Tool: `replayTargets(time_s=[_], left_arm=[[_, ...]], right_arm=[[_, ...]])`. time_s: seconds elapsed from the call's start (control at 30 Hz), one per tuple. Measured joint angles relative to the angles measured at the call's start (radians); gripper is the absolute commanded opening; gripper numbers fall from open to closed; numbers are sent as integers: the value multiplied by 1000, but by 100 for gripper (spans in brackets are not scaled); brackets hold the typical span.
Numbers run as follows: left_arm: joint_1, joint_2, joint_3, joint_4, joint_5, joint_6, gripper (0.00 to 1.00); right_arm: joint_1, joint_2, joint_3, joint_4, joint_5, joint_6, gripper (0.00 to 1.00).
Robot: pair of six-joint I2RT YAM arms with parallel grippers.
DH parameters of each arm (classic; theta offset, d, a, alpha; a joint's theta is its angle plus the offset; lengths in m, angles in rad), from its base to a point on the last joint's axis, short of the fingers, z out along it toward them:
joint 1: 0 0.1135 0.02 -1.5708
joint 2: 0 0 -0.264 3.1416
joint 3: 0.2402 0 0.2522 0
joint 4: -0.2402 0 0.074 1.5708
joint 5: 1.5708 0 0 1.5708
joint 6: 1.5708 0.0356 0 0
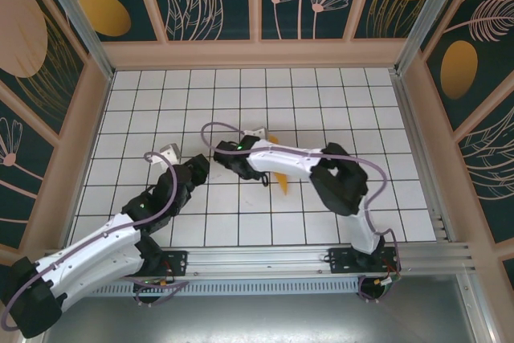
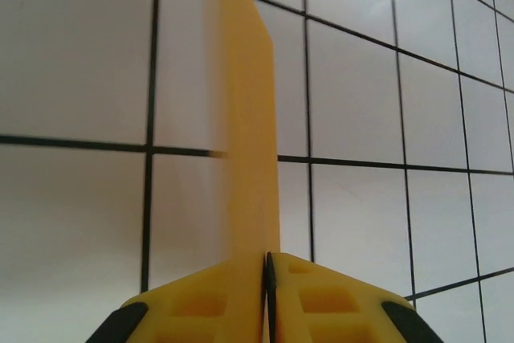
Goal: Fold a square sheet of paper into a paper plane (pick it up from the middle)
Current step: Turn over the paper at the center of the table, then rotate the paper at the center of the table.
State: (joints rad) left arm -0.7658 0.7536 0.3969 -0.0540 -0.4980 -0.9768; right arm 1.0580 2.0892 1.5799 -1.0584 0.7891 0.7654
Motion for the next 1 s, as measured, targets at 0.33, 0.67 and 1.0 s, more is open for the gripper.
replayTargets(time_s=[0.33,0.67,1.0], left_arm=[[1,-60,-21,-61,-55,-31,53],[0,-61,-21,-62,-23,-35,54],[0,25,-23,-29,55,-27,55]], right_arm=[[40,139,74,83,-185,-76,56],[-3,-395,-351,595,-581,-161,89],[-325,-718,-814,1015,-977,-106,56]])
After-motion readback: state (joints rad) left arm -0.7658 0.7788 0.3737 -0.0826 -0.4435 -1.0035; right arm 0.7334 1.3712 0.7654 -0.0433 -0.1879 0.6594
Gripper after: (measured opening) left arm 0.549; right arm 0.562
